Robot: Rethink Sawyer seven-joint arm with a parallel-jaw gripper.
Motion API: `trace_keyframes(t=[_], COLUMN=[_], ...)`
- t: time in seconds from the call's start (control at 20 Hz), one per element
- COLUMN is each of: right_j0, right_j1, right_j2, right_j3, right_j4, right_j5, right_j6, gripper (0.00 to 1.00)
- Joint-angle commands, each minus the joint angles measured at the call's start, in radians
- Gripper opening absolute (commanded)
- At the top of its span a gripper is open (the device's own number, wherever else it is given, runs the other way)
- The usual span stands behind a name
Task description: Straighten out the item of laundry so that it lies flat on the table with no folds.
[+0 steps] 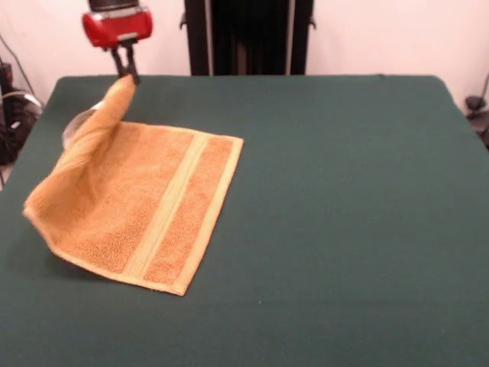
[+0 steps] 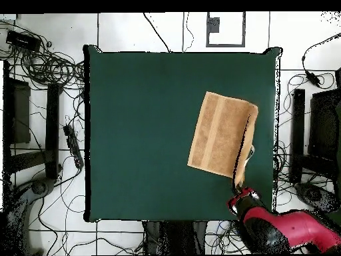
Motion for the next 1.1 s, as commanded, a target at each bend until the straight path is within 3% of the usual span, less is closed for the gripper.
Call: trace_keyframes(t=[0.05, 0.25, 0.4, 0.5, 0.6, 0.7, 0.8, 0.95, 1.1], right_j0=[0.192, 0.296, 0.432, 0.548, 0.672, 0.733, 0.776, 0.819, 0.839], right_j1=[-0.008, -0.009, 0.02, 0.076, 0.18, 0.271, 0.333, 0.36, 0.365], right_j2=[-0.248, -0.422, -0.609, -0.76, -0.937, -1.028, -1.095, -1.15, -1.171], right_j3=[0.092, 0.073, 0.019, -0.047, -0.126, -0.171, -0.193, -0.186, -0.2], right_j4=[-0.108, -0.126, -0.119, -0.074, 0.037, 0.14, 0.233, 0.332, 0.36], right_j5=[-0.157, -0.274, -0.388, -0.491, -0.631, -0.73, -0.814, -0.913, -0.94], right_j6=[0.35, 0.356, 0.345, 0.3, 0.202, 0.114, 0.032, -0.041, -0.042], gripper=[0.0, 0.0, 0.0, 0.0, 0.0, 0.0, 0.0, 0.0, 0.0])
